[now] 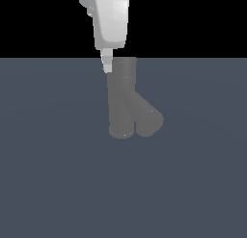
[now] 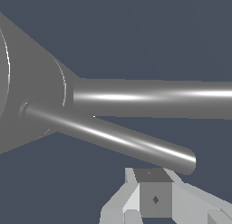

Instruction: Turn on the faucet by rotating a designated handle.

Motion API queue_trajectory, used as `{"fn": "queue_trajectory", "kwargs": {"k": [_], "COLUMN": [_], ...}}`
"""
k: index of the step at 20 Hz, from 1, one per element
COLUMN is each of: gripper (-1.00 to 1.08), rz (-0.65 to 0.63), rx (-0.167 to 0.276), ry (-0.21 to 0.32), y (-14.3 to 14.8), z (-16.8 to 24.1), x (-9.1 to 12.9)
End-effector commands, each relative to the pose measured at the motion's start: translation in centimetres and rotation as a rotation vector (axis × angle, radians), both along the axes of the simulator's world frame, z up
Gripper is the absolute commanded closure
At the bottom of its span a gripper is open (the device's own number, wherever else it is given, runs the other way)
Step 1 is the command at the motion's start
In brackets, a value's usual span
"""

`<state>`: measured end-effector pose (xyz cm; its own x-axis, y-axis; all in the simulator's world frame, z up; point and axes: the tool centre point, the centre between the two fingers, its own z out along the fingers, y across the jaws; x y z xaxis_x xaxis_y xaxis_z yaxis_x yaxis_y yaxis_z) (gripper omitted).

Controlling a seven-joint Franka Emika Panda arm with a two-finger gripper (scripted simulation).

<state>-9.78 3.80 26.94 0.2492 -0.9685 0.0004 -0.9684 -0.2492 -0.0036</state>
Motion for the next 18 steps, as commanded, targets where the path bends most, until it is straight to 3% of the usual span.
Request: {"fn": "queue_trajectory", "kwargs": {"k": [1,18], "gripper": [1.08,1.08], "rz": [-0.002,-0.021], "rx": [-0.001,-0.001], "ry": [0.0,0.003], "y": [-0.6,-9.7], "z": [0.0,0.0], "x": [0.1,2.2]}}
